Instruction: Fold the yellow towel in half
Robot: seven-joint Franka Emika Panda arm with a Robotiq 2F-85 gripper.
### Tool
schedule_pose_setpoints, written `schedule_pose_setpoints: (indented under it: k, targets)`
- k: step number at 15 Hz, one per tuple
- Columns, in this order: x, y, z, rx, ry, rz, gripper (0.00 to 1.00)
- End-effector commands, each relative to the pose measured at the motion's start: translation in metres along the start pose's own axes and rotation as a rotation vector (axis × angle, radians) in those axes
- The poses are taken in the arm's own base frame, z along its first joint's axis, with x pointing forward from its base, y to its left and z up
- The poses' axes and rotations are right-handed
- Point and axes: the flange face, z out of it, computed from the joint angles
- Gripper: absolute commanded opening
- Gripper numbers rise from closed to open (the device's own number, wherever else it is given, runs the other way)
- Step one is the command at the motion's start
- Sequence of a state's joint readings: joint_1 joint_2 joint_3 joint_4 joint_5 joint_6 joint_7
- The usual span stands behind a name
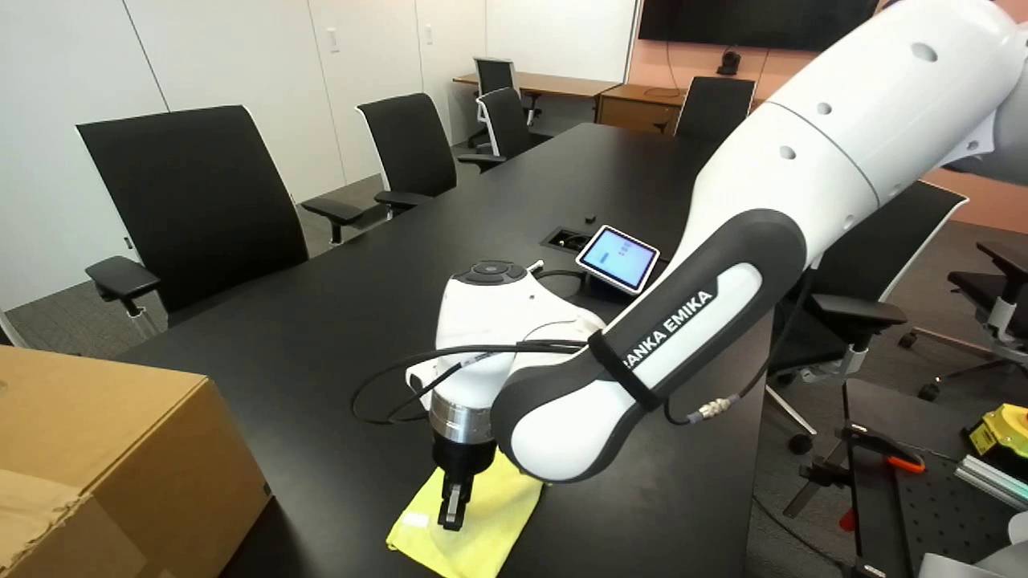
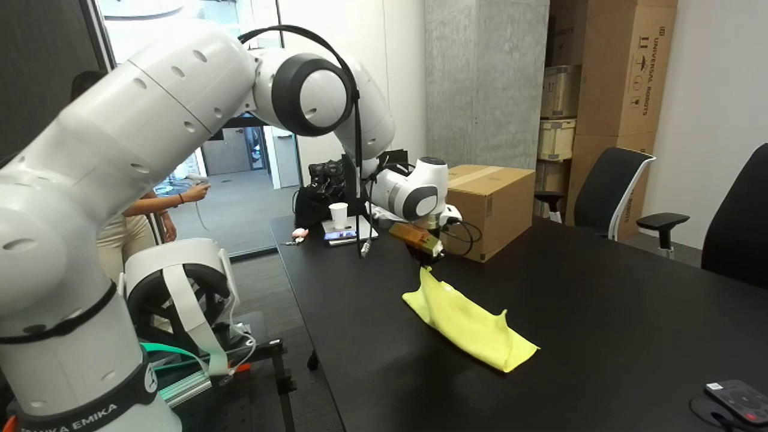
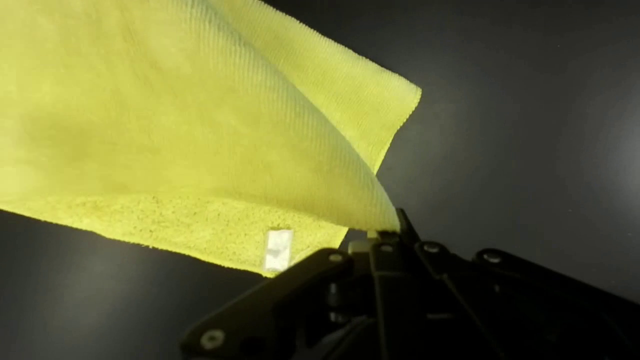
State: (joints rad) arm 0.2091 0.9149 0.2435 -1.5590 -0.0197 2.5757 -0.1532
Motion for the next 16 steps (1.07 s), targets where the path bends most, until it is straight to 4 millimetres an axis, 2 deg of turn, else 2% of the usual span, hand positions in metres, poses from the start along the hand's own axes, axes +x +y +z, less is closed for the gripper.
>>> schedule_pose_setpoints:
  k: [1,5,7,9,12,13,16]
  targets:
    - [0.022,-0.007,0.031,-0.017,-0.026,-0.047,0.01]
    - [0.032,-0.01,0.061,-0.045,-0.016,-0.054,0.01]
    - [0.04,-0.008,0.065,-0.048,0.009,-0.041,0.01]
    - [0.047,-0.007,0.06,-0.046,0.033,-0.038,0.01]
    - [0.061,-0.007,0.041,-0.057,0.072,-0.038,0.01]
    - [0.065,-0.006,0.033,-0.066,0.081,-0.04,0.21]
    - [0.074,0.002,0.013,-0.107,0.118,-0.027,0.43]
